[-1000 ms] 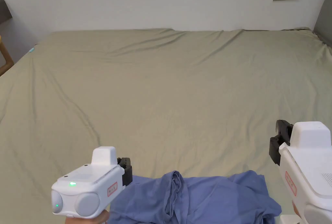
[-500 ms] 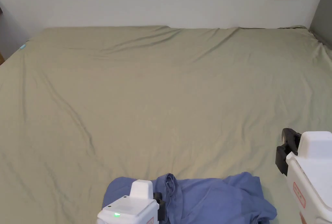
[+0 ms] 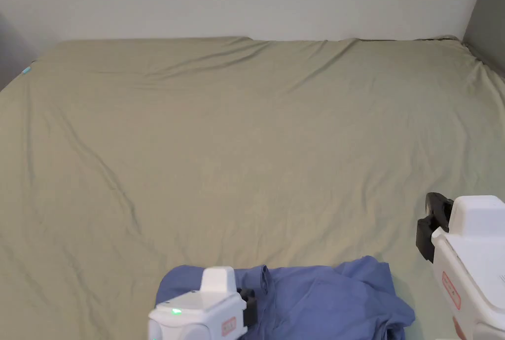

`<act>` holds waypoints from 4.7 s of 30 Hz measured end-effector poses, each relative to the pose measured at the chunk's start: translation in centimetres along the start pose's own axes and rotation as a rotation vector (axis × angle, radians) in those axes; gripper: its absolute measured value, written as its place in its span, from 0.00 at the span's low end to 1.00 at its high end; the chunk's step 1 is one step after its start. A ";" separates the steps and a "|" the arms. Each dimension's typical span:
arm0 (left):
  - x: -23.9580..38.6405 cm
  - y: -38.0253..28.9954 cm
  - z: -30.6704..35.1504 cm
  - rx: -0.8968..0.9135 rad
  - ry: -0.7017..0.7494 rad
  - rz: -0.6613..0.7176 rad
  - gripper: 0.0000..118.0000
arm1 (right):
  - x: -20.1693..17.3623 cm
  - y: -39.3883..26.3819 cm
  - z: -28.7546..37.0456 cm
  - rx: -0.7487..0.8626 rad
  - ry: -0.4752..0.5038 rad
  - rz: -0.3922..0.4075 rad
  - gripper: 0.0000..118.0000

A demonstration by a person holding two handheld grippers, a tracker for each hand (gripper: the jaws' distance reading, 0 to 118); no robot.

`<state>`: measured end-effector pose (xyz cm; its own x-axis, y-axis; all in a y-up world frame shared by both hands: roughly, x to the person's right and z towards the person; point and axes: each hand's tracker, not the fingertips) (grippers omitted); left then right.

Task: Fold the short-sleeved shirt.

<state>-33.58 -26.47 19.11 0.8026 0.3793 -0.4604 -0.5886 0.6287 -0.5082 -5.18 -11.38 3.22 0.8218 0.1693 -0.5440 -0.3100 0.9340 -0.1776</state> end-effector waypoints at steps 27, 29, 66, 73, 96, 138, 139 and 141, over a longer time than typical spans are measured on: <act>-19.0 1.7 0.8 -0.181 -0.245 0.400 0.36 | -3.6 0.2 -1.6 -0.038 0.054 0.043 0.01; -18.6 1.7 0.6 -0.191 -0.227 0.440 0.19 | -3.6 0.1 -1.6 -0.039 0.051 0.041 0.01; -0.1 10.1 7.8 -0.127 -0.038 0.018 0.10 | -1.7 1.2 0.0 0.019 0.081 0.005 0.01; 7.4 6.5 -1.3 -0.294 -0.001 -0.143 0.10 | 0.9 0.2 0.4 0.011 0.032 -0.016 0.01; 5.1 4.6 4.9 0.222 0.059 -0.193 0.13 | 0.8 0.3 0.6 0.004 0.032 -0.025 0.01; 5.6 9.0 13.2 0.505 0.020 -0.290 0.00 | -1.1 3.0 3.5 0.092 0.040 -0.014 0.01; 5.1 9.5 14.1 0.535 0.047 -0.299 0.00 | -1.4 3.3 3.7 0.103 0.039 -0.013 0.01; 3.8 10.4 15.7 0.605 0.134 -0.333 0.00 | -1.9 3.8 4.2 0.138 0.039 -0.013 0.01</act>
<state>-35.10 -7.82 23.45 0.8891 0.0388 -0.4560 -0.1255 0.9788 -0.1616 -5.94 -6.80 6.98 0.8053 0.1472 -0.5744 -0.2289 0.9708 -0.0722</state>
